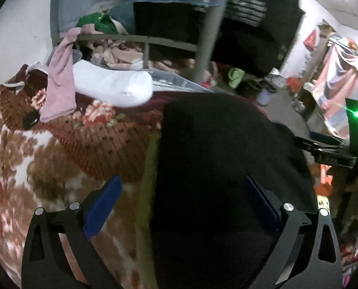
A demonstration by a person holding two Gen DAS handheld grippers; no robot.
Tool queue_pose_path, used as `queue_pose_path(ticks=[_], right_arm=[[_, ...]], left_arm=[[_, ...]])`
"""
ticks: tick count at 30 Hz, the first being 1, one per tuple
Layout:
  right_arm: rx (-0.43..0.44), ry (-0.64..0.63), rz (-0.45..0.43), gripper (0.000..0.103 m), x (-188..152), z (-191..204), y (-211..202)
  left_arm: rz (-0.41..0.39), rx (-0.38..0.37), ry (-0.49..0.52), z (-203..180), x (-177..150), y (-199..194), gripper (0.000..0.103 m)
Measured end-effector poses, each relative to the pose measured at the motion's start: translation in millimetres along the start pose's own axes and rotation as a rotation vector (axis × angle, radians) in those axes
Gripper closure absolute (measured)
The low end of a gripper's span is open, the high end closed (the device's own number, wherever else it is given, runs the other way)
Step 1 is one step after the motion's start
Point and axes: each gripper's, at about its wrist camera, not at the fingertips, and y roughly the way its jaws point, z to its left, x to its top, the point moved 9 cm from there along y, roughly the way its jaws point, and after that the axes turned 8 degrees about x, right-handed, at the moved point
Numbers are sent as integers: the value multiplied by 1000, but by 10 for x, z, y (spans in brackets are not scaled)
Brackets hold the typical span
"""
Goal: Fold large clothes
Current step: 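Lower the hoodie onto the stack and open both grippers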
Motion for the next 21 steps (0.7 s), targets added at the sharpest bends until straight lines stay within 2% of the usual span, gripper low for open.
queue_pose_path(ticks=[2,5,6,8,11,13,15,16,18,21], right_arm=[[11,-19,10,5,-334,196,-93],[-48,-48,-9,5,-688,270,-51],[-65,-54,-9,5,-746,260,-21],[-84,-75,2,5,-818,244,17],[-180,-108,-7,5,-833,236,-115],[-180,-86,17,5,-860,250,-272],[-165,-64,8,5,-870,253,-506],[-159,-63,1,5,-850,280,-691],[-164,-83,-4,5,-792,344,-999],[-149,-69,-42,5,-664,478,-1737]], left_arm=[[27,-12,2,-71,-338,-70,5],[55,29,5,-31,-720,82,4],[67,5,-20,9,-830,158,4],[102,-23,-86,77,-935,214,4],[85,53,-77,94,-942,136,4],[93,91,-81,82,-950,79,4],[117,112,-82,38,-931,-73,5],[108,100,-77,-14,-891,-212,5],[58,71,-67,-151,-774,-638,5],[26,47,-73,-348,-703,-1243,5]])
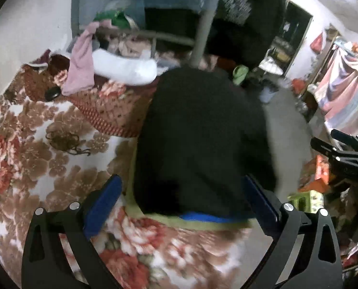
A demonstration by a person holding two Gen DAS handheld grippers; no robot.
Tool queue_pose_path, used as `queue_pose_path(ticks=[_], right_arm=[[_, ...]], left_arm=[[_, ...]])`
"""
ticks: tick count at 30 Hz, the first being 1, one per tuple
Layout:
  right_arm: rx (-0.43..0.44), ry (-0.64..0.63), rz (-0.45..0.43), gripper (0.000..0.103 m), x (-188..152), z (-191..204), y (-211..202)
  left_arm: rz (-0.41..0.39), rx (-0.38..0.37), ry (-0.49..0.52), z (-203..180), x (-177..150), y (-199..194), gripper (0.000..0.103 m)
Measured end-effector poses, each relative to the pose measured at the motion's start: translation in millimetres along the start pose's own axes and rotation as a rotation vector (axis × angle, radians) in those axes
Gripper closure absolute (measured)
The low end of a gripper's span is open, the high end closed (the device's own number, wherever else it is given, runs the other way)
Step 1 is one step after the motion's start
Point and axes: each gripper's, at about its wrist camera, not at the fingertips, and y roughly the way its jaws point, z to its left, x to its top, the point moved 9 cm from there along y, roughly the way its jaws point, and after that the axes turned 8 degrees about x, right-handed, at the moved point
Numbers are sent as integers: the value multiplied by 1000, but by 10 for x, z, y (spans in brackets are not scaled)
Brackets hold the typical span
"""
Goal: Fold large clothes
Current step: 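Lower the hoodie onto the stack and open both grippers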
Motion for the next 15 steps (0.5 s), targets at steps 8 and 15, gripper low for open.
queue_pose_path(ticks=[8,15], right_arm=[[93,-69,-78,5,341,346,-1801],[171,-223,-60,5,296,389,-2196]], left_arm=[[-12,-32,-30,-538,-66,-1379,5],[8,102,-42,-645,-236,-1618,5]])
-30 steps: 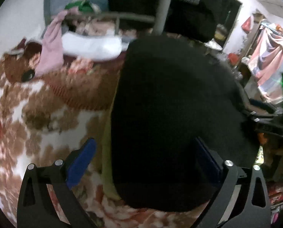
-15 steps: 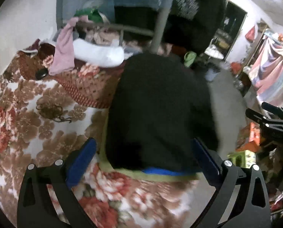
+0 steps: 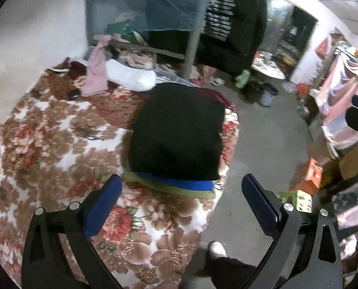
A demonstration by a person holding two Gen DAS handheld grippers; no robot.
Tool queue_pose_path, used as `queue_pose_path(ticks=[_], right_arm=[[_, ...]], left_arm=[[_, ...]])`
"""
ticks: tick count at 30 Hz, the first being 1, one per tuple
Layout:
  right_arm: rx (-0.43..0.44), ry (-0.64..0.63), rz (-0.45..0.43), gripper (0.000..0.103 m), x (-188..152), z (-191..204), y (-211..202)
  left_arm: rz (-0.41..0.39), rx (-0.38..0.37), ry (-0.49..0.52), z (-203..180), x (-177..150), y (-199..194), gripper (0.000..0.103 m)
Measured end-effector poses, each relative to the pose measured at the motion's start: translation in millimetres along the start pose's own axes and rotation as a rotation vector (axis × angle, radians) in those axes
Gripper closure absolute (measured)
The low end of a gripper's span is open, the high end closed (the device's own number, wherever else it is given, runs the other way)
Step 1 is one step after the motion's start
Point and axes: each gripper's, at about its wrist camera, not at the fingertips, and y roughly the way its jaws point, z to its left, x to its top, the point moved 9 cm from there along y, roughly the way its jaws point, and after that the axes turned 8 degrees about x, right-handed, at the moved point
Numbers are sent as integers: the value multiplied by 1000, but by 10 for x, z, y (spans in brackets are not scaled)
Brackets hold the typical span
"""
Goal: Fold large clothes
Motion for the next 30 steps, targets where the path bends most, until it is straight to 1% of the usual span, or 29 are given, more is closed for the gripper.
queue_pose_path(ticks=[2,6,8,11,15,18,23,25,30], right_arm=[[50,15,15,5,-81,-70,15],[83,9,16,5,-127,-170,26],[118,10,24,5,-131,-176,9],[125,-14,13,5,-76,-194,-48],[159,10,-1,5,11,-248,-86],[156,35,-18,5,55,-310,-44],[150,79,-14,5,77,-365,37],[153,76,-8,5,95,-342,46],[147,52,-13,5,153,-301,40]], left_arm=[[-18,2,-11,-41,11,-48,5],[-42,58,1,-193,67,-107,5],[-46,56,-6,-300,113,-176,5],[-55,50,-9,-425,181,-258,5],[-50,56,-15,-480,255,-260,5],[-61,71,-11,-469,272,-267,5],[-65,65,9,-461,325,-265,5],[-57,58,7,-447,342,-277,5],[-75,39,-11,-457,407,-335,5]])
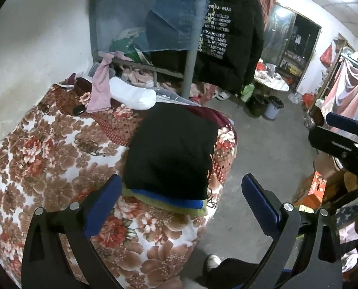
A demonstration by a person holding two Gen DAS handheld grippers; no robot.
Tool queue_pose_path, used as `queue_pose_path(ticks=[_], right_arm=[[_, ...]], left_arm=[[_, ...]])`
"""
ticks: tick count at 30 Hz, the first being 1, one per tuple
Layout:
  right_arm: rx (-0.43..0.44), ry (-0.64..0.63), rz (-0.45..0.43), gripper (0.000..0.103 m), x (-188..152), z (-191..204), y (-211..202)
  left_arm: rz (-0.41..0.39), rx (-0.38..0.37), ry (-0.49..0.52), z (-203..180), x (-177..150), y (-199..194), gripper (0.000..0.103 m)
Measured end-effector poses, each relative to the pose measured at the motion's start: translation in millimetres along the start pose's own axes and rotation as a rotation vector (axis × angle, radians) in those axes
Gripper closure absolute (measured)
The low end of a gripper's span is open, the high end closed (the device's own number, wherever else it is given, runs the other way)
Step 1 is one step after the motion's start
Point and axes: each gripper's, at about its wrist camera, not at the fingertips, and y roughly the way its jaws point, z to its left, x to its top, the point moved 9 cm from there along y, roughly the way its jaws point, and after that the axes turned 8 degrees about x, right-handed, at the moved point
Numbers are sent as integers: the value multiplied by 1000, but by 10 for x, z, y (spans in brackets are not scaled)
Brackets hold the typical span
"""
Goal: Fold large clothes
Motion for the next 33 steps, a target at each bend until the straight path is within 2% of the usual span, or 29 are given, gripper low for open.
queue_pose_path(ticks=[33], right_arm=[[7,31,5,5,50,-63,19]], left_arm=[[7,-31,19,-75,111,43,5]])
